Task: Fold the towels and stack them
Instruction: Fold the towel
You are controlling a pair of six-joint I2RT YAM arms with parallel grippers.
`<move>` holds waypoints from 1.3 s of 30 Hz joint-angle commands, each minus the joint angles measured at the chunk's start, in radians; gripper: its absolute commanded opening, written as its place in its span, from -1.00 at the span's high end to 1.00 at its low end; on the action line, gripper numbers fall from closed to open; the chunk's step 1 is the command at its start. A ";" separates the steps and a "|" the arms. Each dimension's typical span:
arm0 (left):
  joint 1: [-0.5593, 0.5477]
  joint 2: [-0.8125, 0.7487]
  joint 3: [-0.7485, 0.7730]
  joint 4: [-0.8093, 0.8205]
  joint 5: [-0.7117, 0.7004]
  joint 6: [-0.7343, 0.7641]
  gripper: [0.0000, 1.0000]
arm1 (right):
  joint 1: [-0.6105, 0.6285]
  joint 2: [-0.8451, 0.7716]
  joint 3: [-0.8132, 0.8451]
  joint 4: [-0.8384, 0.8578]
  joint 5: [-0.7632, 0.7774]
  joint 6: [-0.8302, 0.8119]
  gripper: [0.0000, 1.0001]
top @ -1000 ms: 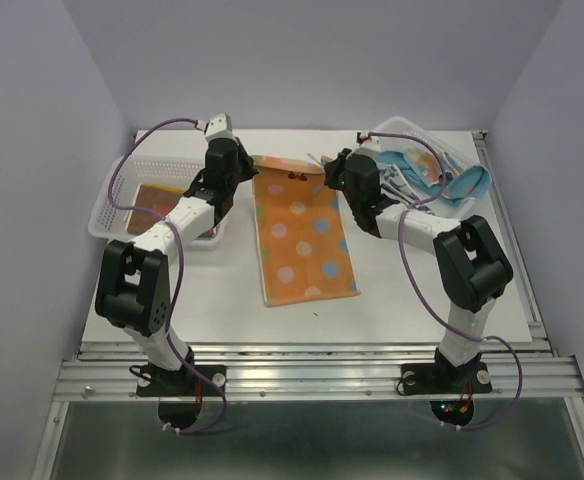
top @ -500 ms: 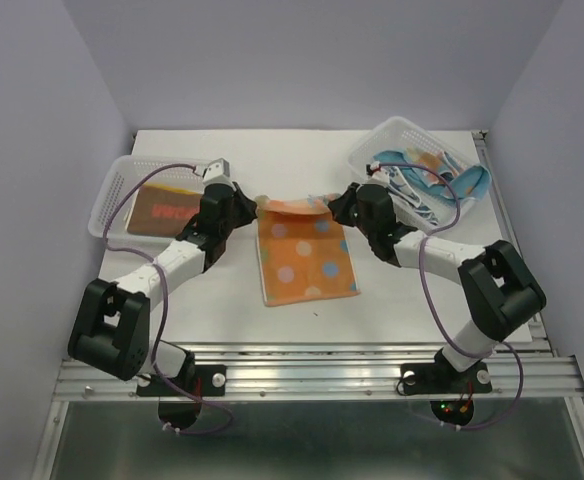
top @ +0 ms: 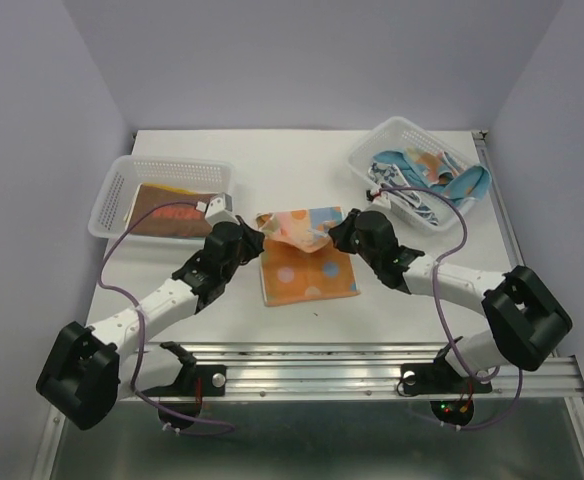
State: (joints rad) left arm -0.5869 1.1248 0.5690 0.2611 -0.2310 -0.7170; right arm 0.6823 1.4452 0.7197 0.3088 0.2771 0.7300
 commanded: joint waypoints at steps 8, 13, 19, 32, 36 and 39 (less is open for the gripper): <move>-0.047 -0.192 -0.075 -0.109 -0.131 -0.111 1.00 | 0.006 -0.114 -0.057 -0.040 0.063 0.019 0.99; -0.073 -0.252 -0.129 -0.137 -0.113 -0.148 1.00 | 0.006 -0.134 -0.104 -0.017 0.007 0.045 0.99; -0.148 -0.263 -0.198 -0.155 -0.087 -0.209 1.00 | 0.013 -0.121 -0.141 -0.020 -0.022 0.066 0.99; -0.316 -0.324 -0.221 -0.260 -0.171 -0.352 1.00 | 0.037 -0.161 -0.209 -0.036 -0.041 0.101 0.99; -0.346 -0.303 -0.235 -0.287 -0.186 -0.392 1.00 | 0.040 -0.172 -0.243 -0.028 -0.044 0.118 0.99; -0.367 -0.281 -0.228 -0.306 -0.194 -0.410 1.00 | 0.040 -0.175 -0.253 -0.023 -0.059 0.128 0.99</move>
State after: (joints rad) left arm -0.9298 0.8261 0.3382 -0.0139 -0.3733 -1.0813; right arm 0.7147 1.2915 0.4995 0.2611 0.2272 0.8349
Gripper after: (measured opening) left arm 0.033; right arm 0.031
